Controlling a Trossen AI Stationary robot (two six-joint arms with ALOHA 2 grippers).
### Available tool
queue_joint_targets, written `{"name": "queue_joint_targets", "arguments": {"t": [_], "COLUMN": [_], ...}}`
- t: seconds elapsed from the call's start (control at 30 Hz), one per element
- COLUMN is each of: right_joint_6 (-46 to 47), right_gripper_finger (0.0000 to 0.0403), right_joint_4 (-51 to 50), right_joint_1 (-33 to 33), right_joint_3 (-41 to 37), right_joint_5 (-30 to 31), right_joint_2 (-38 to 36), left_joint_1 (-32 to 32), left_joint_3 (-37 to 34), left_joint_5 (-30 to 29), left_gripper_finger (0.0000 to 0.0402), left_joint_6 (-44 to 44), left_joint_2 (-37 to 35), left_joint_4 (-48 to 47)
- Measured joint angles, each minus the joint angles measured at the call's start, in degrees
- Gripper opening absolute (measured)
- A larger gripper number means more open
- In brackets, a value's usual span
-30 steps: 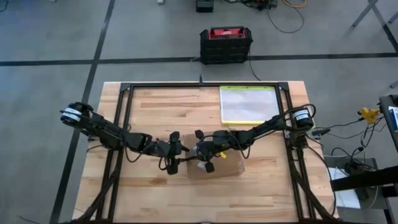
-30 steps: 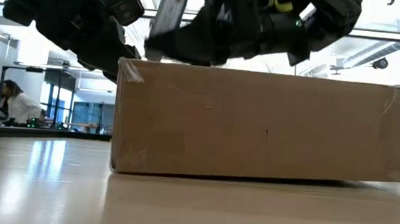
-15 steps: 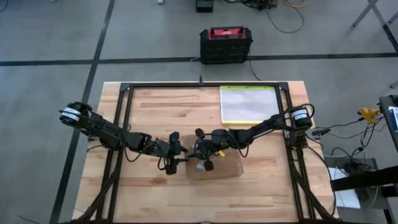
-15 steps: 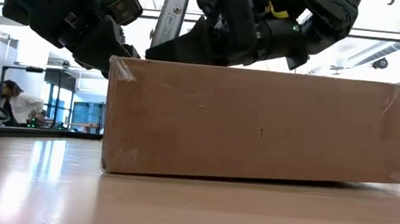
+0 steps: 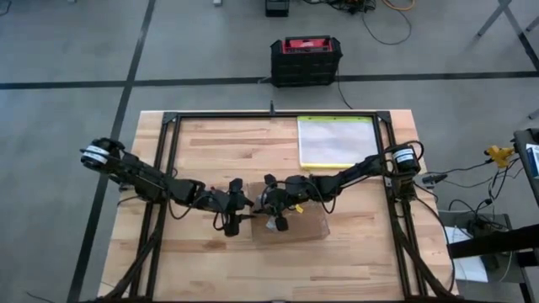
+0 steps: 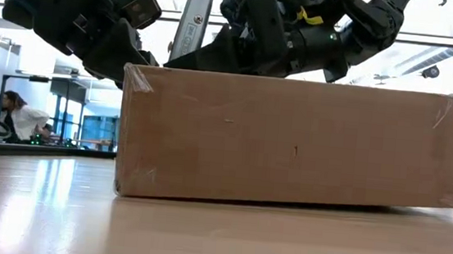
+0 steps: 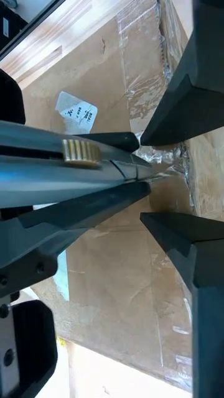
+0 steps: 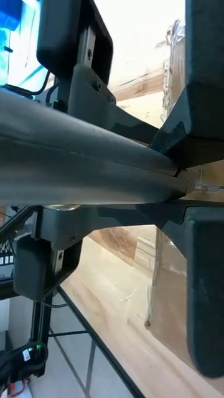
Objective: Unpack boxes
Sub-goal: Open the brown box using the gray cutter
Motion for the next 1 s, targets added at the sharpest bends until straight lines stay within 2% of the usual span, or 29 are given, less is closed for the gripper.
{"name": "queue_joint_targets", "arguments": {"t": [0.43,0.77,1.0], "right_joint_6": [0.37,0.0,-0.35], "right_gripper_finger": [0.0042,0.0042,0.0042], "right_joint_4": [-0.19,0.07,0.02], "right_joint_1": [1.11,1.37,1.39], "right_joint_3": [0.0,1.72,2.14], "right_joint_5": [2.0,3.08,4.25], "right_joint_2": [-0.38,0.69,1.73], "left_joint_1": [-0.02,-0.01,0.0], "left_joint_3": [-0.01,-0.01,-0.03], "left_joint_5": [-1.08,-1.11,-1.14], "left_gripper_finger": [0.0177,0.0164,0.0171], "left_joint_6": [0.02,-0.17,-0.39], "left_joint_2": [0.0,0.0,0.0], "left_joint_4": [-0.45,-0.41,-0.45]}}
